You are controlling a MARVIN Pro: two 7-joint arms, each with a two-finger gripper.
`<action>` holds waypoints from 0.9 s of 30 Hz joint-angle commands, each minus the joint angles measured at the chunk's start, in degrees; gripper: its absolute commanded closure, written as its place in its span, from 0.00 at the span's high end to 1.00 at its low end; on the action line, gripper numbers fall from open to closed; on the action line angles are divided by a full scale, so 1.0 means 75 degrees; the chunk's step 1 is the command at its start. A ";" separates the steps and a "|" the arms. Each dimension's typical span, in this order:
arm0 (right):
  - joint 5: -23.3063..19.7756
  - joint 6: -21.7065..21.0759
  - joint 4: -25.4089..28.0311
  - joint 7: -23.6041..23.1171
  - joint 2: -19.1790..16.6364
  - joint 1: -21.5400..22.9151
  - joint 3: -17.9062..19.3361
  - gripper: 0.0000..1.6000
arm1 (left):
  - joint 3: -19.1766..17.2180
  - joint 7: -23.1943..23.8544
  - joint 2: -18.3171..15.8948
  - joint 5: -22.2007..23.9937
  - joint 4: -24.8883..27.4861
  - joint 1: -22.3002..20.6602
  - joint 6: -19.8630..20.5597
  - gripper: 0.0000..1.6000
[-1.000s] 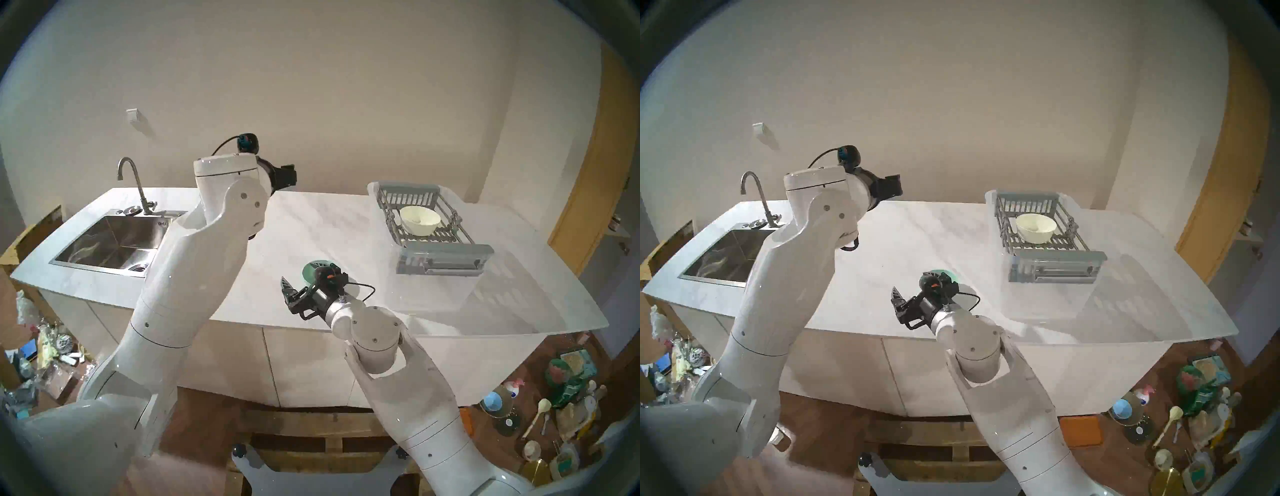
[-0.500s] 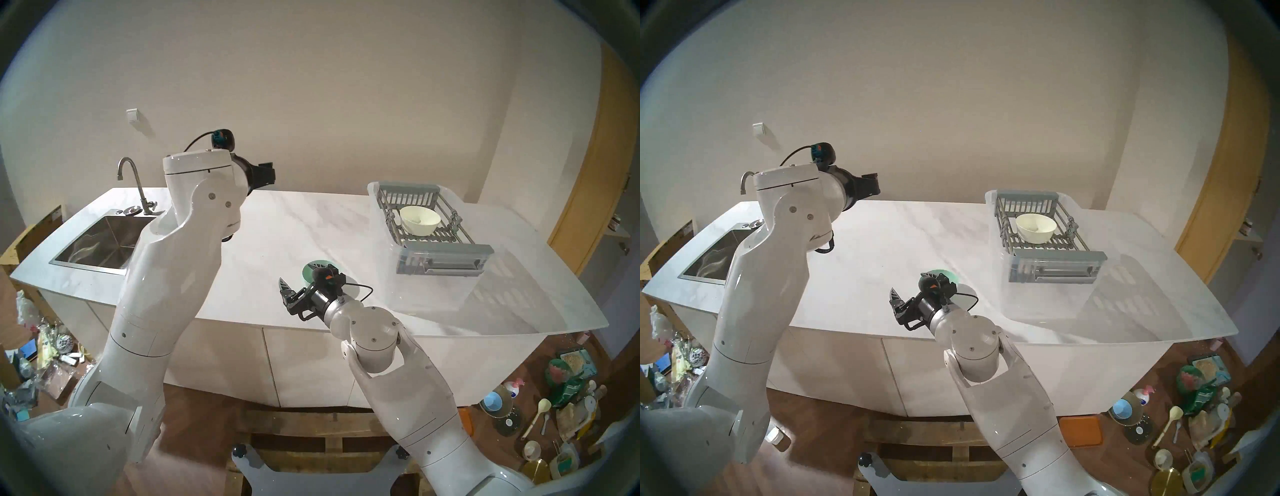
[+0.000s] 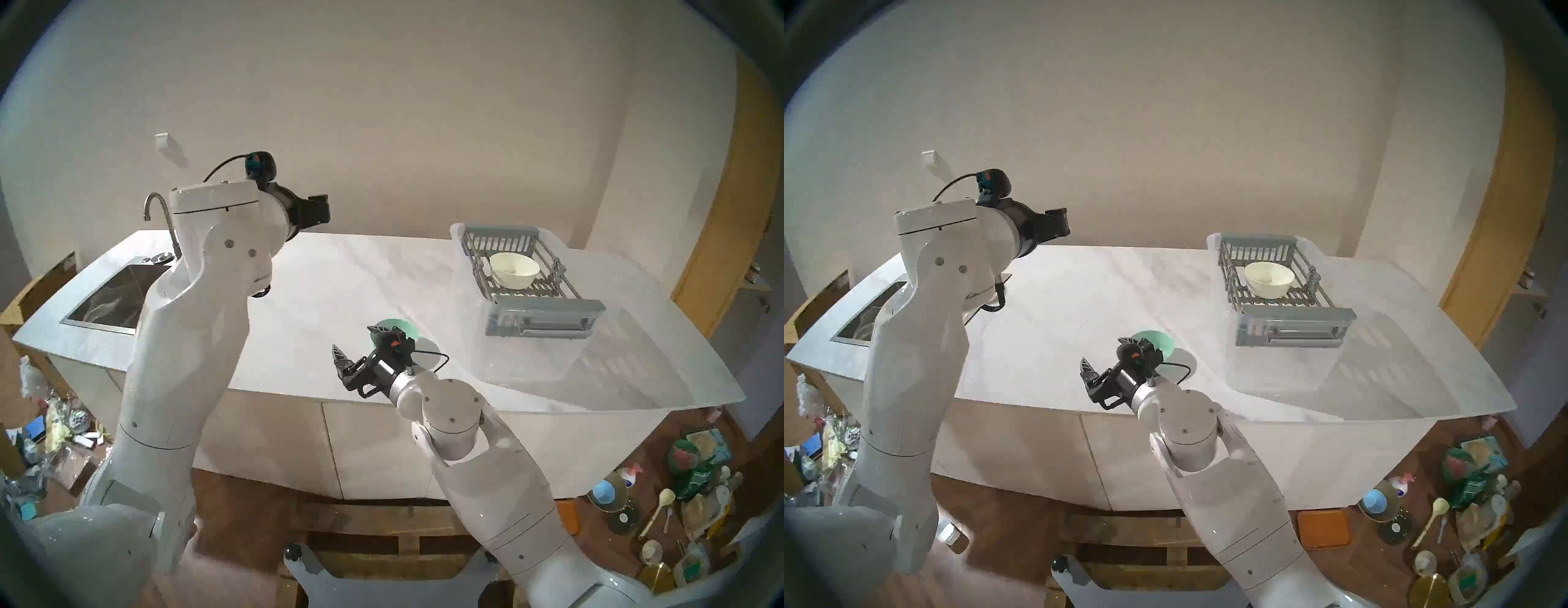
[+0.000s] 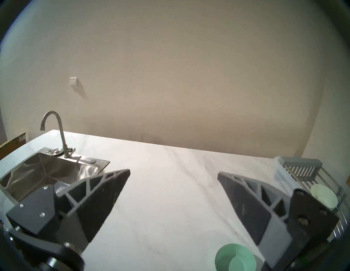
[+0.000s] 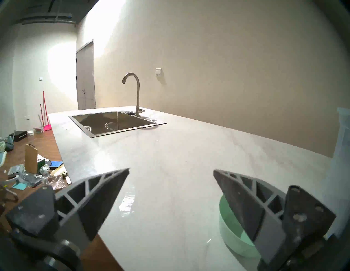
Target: Place the plate or bowl neatly into the plate slot of the drying rack
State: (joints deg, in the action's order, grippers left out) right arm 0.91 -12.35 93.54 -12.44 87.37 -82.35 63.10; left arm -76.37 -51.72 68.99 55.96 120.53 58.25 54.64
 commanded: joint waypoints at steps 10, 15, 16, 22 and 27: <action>-0.0028 0.0204 0.0337 0.0061 0.0074 -0.0063 -0.0021 1.00 | -0.0167 -0.0756 -0.0014 -0.0198 0.0444 0.0025 0.0048 1.00; -0.0001 0.0183 0.0381 0.0112 0.0072 -0.0092 -0.0028 1.00 | -0.0167 -0.0757 -0.0008 -0.0208 0.0446 0.0027 0.0048 1.00; 0.0020 0.0163 0.0386 0.0138 0.0066 -0.0093 -0.0027 1.00 | -0.0166 -0.0760 -0.0007 -0.0207 0.0446 0.0027 0.0048 1.00; 0.0030 0.0170 0.0155 0.0292 0.0222 0.0071 0.0005 1.00 | -0.0173 -0.0729 -0.0004 -0.0227 0.0446 0.0032 0.0048 1.00; 0.0232 0.0350 -0.0299 0.0319 0.0260 0.0555 -0.0183 1.00 | -0.0188 -0.0652 0.0004 -0.0284 0.0444 0.0046 0.0048 1.00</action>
State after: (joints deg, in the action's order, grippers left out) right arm 1.63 -11.81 92.43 -10.57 87.88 -81.18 62.27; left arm -77.38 -51.59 68.93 54.48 122.51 59.53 54.77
